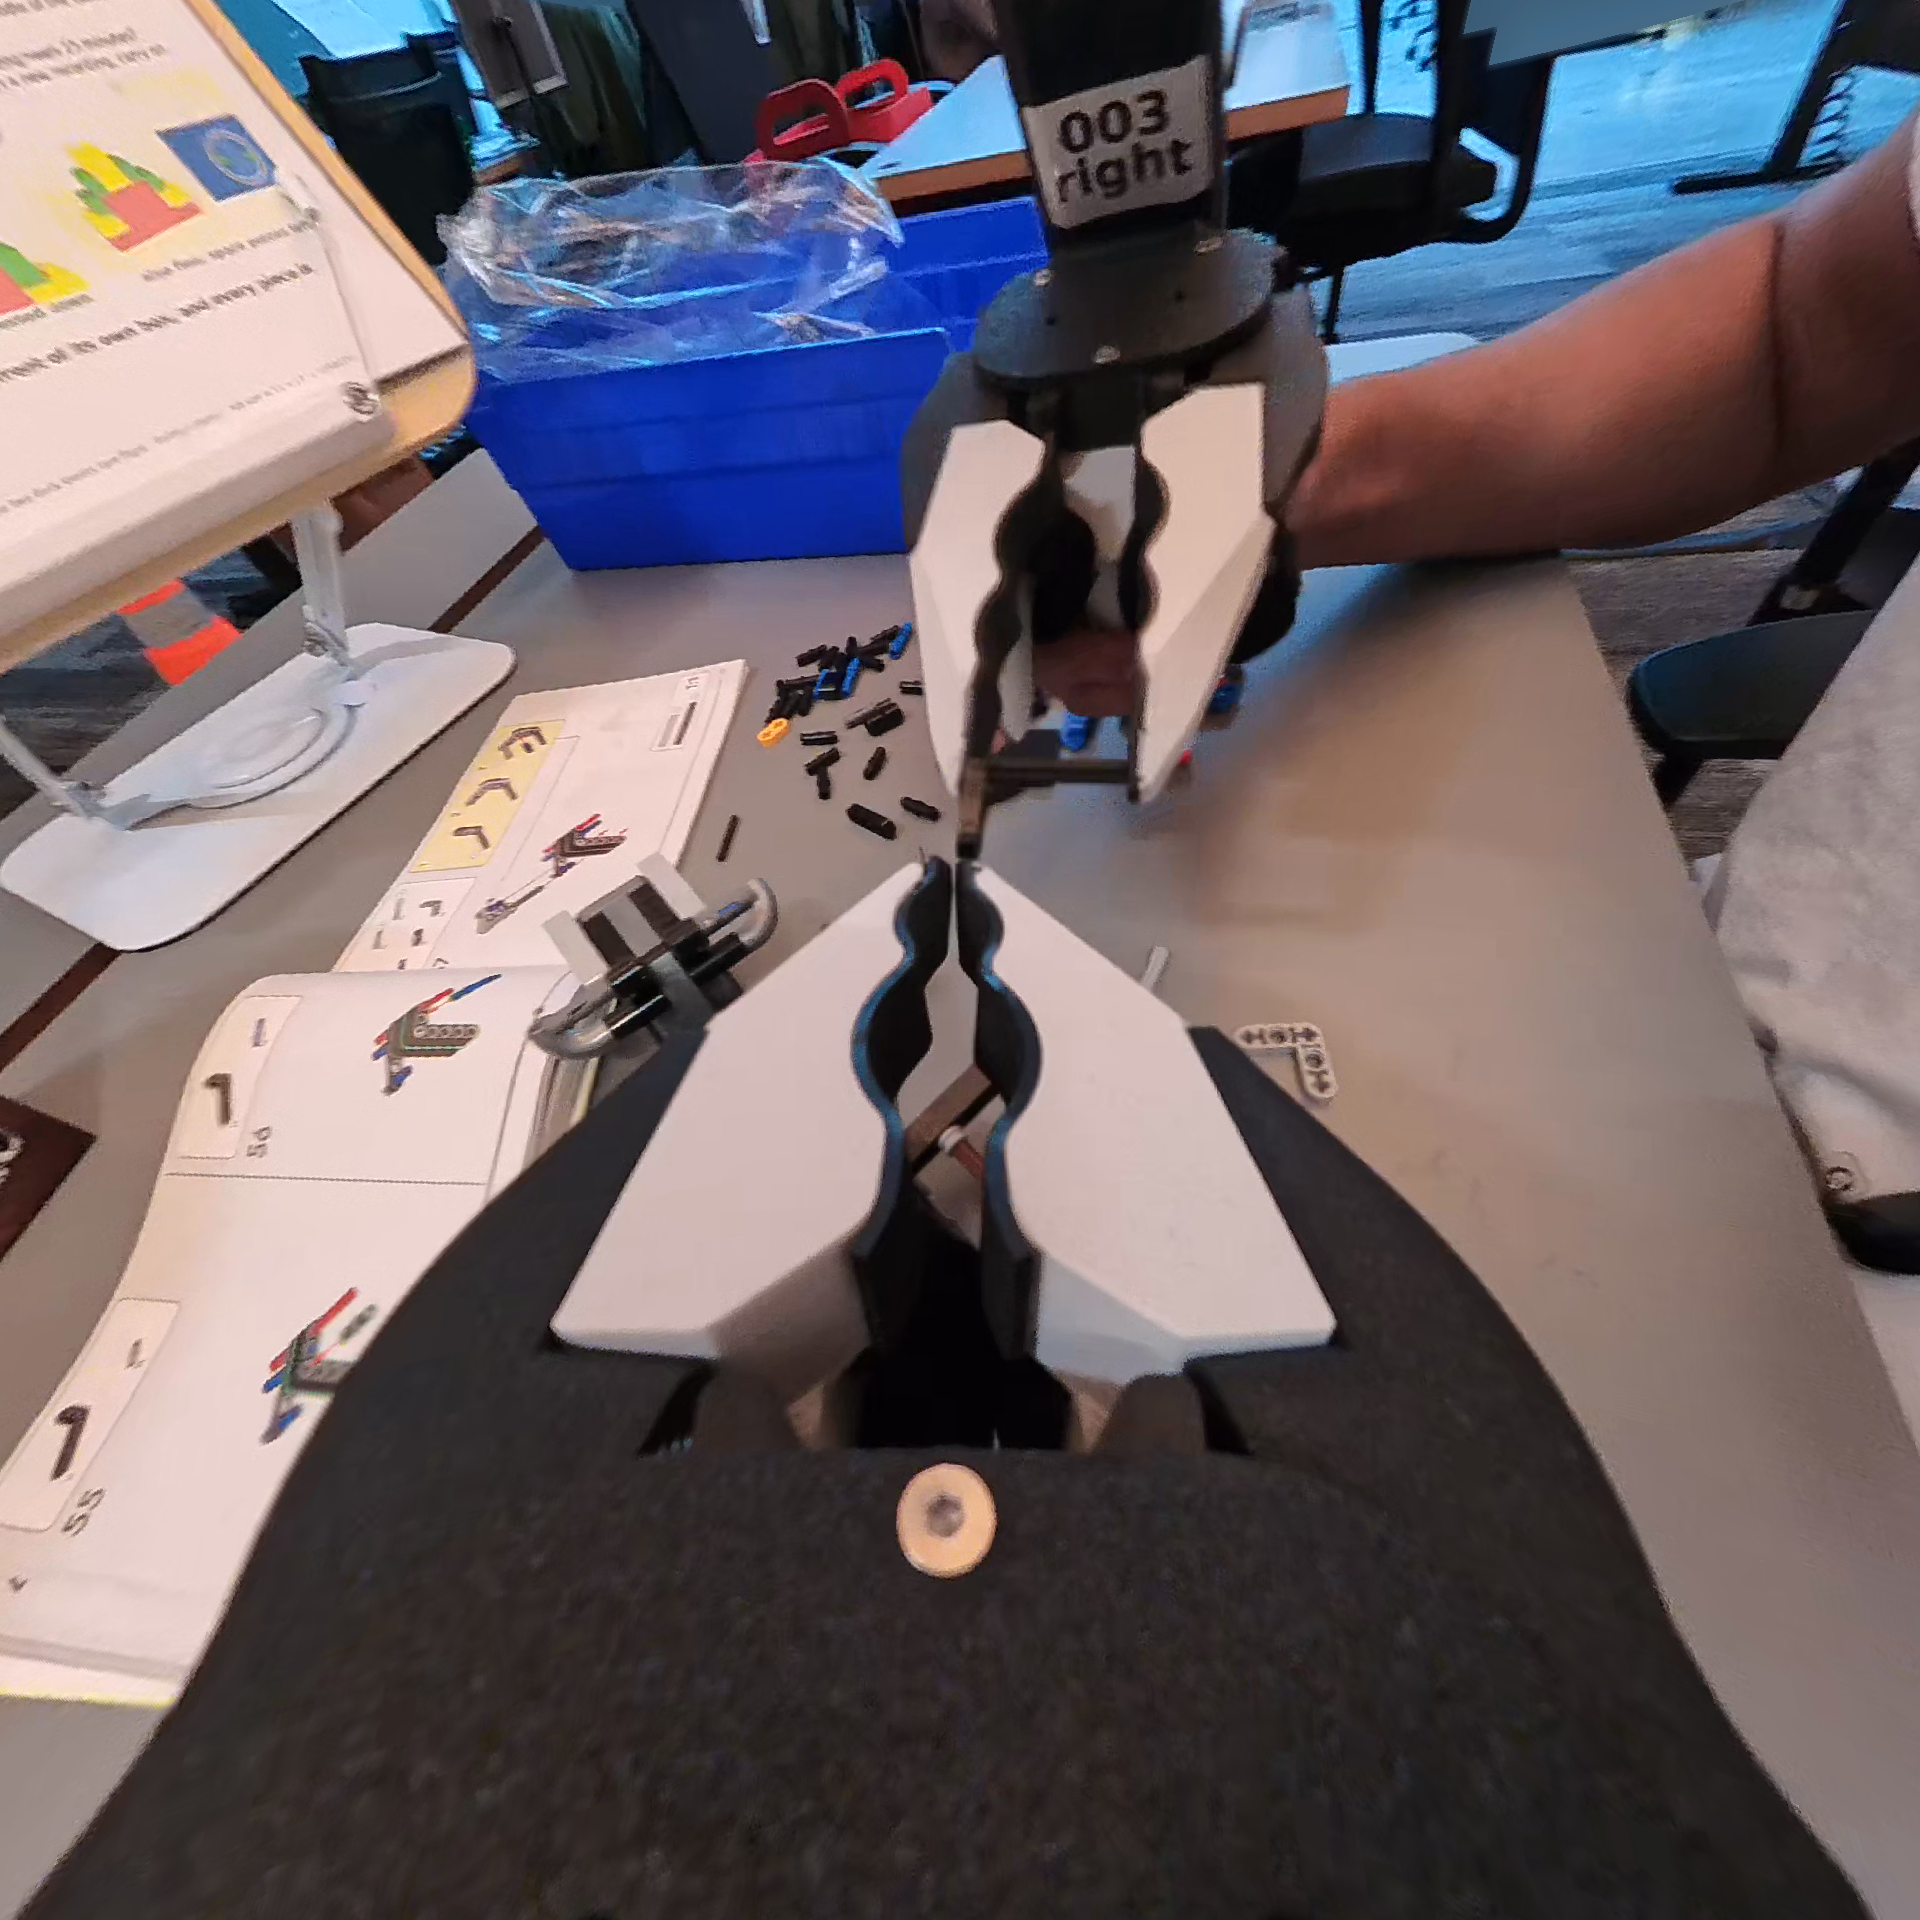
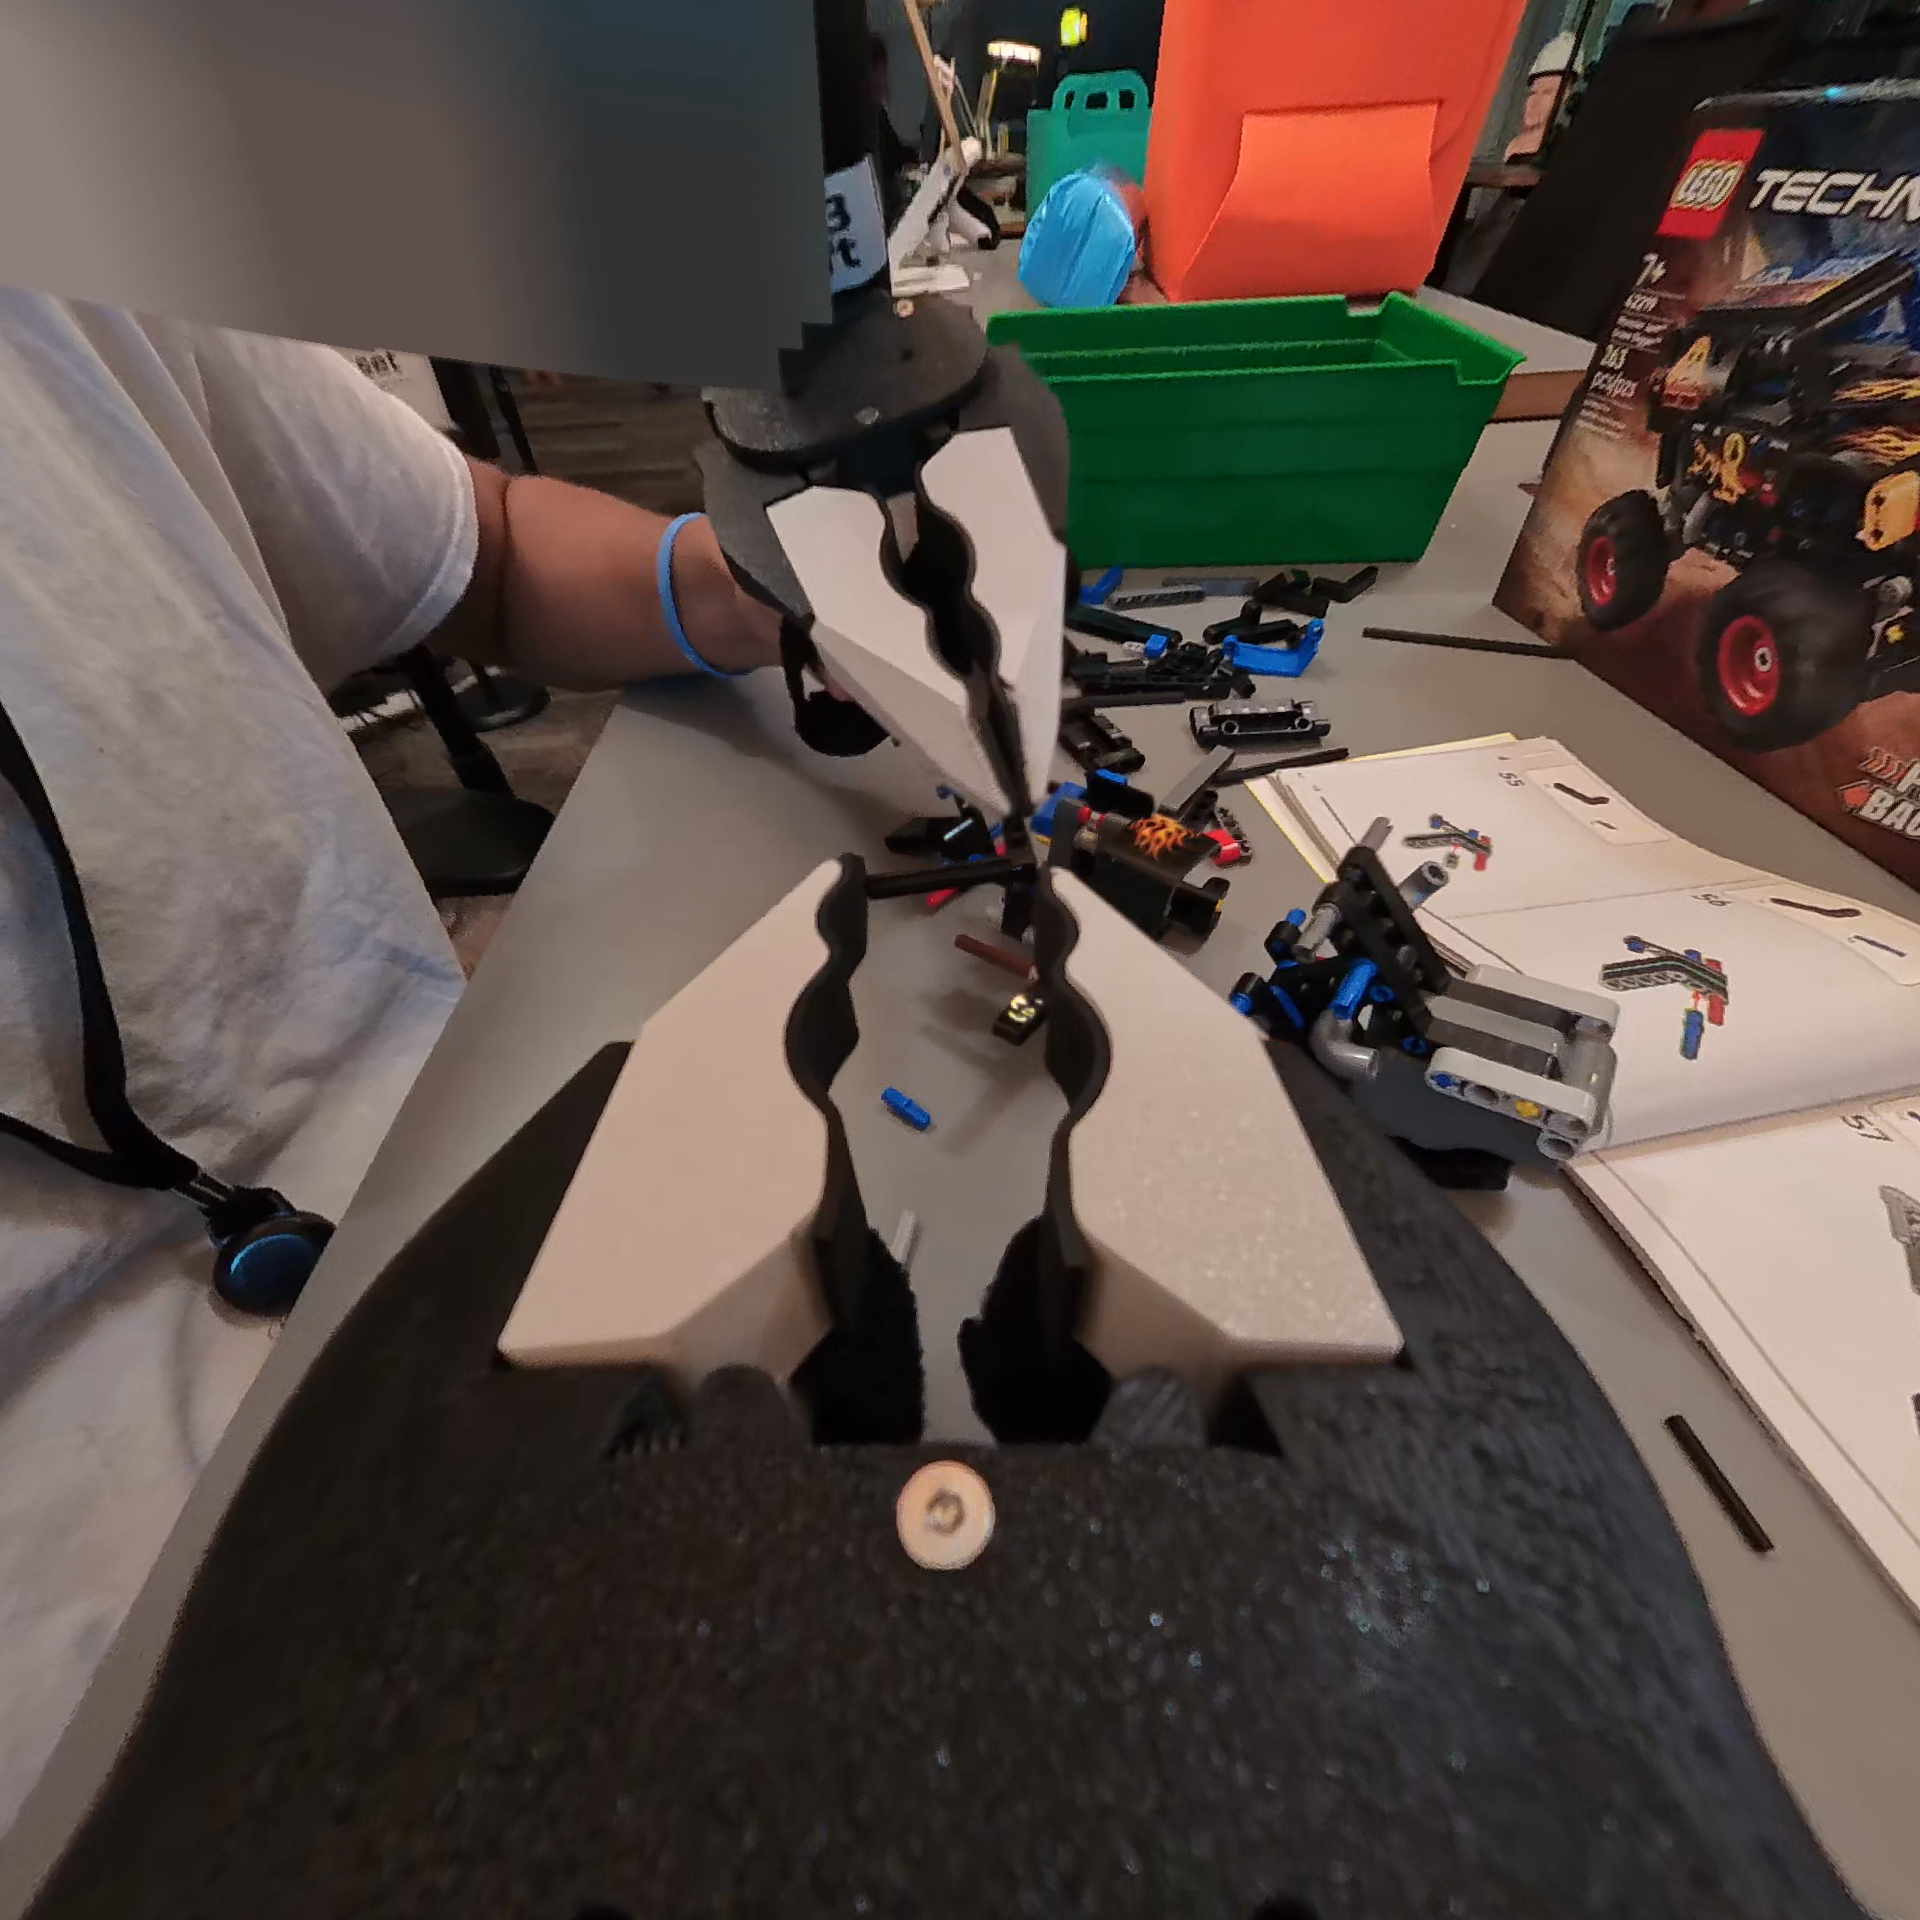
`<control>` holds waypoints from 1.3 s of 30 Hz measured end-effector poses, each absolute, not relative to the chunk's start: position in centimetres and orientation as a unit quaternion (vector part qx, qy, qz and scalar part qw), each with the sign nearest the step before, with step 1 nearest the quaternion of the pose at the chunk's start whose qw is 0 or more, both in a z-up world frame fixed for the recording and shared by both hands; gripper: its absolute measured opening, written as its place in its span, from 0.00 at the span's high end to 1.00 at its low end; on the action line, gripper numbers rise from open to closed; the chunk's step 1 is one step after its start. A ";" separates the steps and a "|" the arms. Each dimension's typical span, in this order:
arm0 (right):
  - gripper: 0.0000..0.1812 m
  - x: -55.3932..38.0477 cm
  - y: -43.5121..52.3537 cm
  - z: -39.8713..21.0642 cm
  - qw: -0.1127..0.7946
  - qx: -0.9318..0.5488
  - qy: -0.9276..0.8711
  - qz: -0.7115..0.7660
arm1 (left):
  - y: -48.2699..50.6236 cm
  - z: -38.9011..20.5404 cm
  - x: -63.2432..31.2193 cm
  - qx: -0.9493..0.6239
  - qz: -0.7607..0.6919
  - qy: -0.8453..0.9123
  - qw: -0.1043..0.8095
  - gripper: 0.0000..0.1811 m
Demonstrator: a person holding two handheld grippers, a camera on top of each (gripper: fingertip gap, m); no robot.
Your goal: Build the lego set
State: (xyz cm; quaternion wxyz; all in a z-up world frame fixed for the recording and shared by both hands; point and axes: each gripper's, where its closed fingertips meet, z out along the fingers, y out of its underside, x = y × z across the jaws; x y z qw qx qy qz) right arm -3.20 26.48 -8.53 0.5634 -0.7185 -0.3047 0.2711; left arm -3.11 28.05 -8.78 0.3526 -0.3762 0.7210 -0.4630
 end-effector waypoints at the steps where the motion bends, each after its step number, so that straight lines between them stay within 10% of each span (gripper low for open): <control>1: 0.83 -3.1 26.4 -8.2 0.567 -0.714 -0.299 0.281 | 27.9 -8.8 -3.2 -0.377 -0.468 0.720 0.346 1.00; 21: 0.80 -3.6 26.2 -10.2 0.515 -0.748 -0.325 0.263 | 26.9 -10.6 -3.8 -0.339 -0.412 0.776 0.336 0.99; 39: 0.98 -3.9 26.5 -14.0 0.471 -0.770 -0.425 0.070 | 25.9 -13.0 -3.7 -0.323 -0.349 0.810 0.343 0.99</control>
